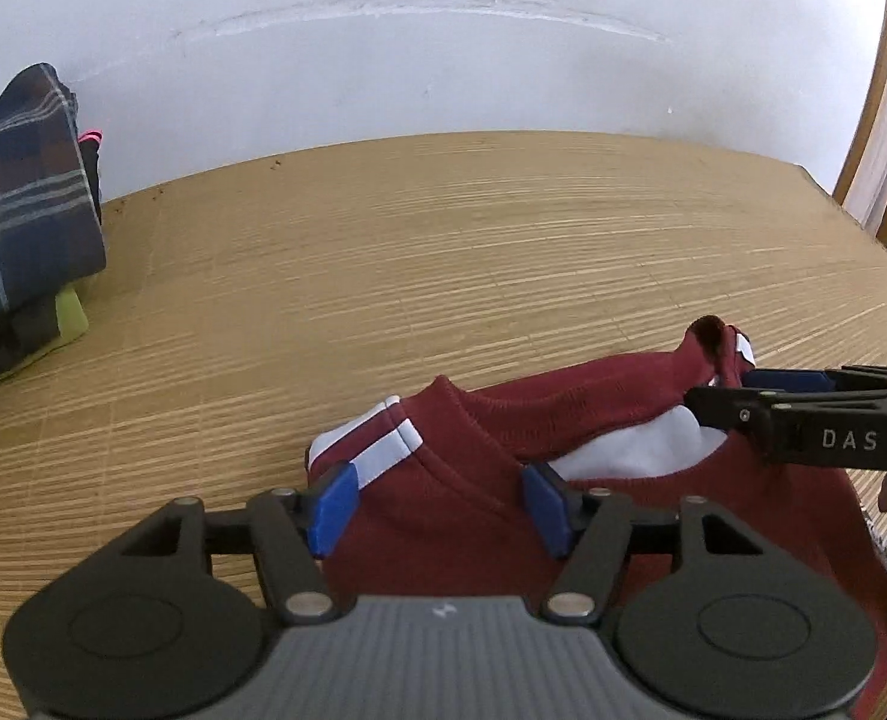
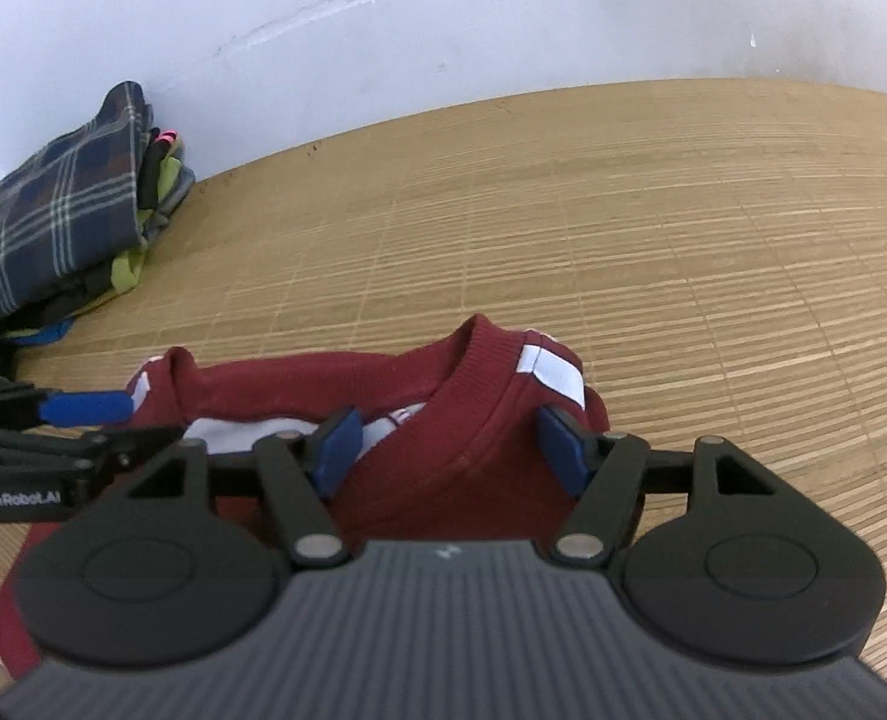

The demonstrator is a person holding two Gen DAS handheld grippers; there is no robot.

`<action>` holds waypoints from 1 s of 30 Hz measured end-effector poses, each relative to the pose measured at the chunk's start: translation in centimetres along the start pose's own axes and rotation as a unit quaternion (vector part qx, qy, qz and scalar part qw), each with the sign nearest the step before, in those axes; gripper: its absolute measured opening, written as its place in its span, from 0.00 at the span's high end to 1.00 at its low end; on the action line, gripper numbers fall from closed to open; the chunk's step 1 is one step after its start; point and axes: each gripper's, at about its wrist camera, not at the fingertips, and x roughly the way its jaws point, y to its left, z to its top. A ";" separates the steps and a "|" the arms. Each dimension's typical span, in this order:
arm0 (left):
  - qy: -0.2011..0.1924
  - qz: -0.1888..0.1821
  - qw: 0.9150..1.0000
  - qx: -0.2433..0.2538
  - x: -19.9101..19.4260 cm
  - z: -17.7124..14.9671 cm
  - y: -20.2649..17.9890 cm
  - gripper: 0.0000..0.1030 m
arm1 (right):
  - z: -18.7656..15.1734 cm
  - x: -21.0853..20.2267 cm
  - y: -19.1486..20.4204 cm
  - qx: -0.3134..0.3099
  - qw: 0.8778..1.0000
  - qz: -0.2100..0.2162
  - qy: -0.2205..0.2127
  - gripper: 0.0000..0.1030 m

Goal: Fold clothes

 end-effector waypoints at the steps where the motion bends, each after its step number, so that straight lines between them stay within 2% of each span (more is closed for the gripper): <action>1: 0.002 0.001 1.000 -0.002 0.3 0.1 0.0 0.38 | 0.1 -0.4 -0.1 0.007 1.000 0.002 -0.003 0.34; 3: 0.003 0.005 1.000 -0.006 0.4 0.2 0.1 0.36 | 0.2 -2.5 -0.4 0.027 0.999 0.011 -0.027 0.33; 5: -0.004 0.023 1.000 -0.018 -1.6 -0.5 0.4 0.33 | -0.1 -5.1 -1.2 0.044 0.997 0.018 -0.055 0.31; 6: -0.008 0.033 0.999 -0.024 -2.7 -1.0 0.6 0.31 | -0.5 -6.5 -1.6 0.053 0.996 0.018 -0.066 0.26; 8: -0.009 0.043 0.998 -0.034 -4.7 -2.5 0.9 0.30 | -1.6 -8.7 -2.4 0.065 0.995 0.016 -0.070 0.25; 12: 0.015 0.054 0.997 -0.049 -7.9 -6.3 0.9 0.28 | -5.2 -12.2 -2.9 0.063 0.997 0.007 -0.031 0.25; 17: 0.057 0.068 0.994 -0.064 -9.5 -10.5 -1.0 0.28 | -9.6 -14.5 -1.1 0.037 0.999 -0.017 0.005 0.25; 22: 0.073 0.041 0.994 -0.071 -10.0 -12.5 -3.6 0.28 | -12.6 -14.4 1.3 0.048 0.998 -0.019 0.036 0.25; 24: 0.073 0.031 0.995 -0.064 -10.5 -13.0 -4.2 0.28 | -13.3 -14.4 2.5 0.035 0.998 -0.012 0.046 0.25; 27: 0.071 0.028 0.996 -0.051 -11.1 -13.8 -4.7 0.28 | -14.0 -15.0 3.8 0.013 0.999 -0.013 0.042 0.25; 30: 0.076 0.030 0.995 -0.048 -11.5 -14.5 -4.8 0.28 | -14.8 -15.9 3.8 0.019 0.999 -0.017 0.034 0.25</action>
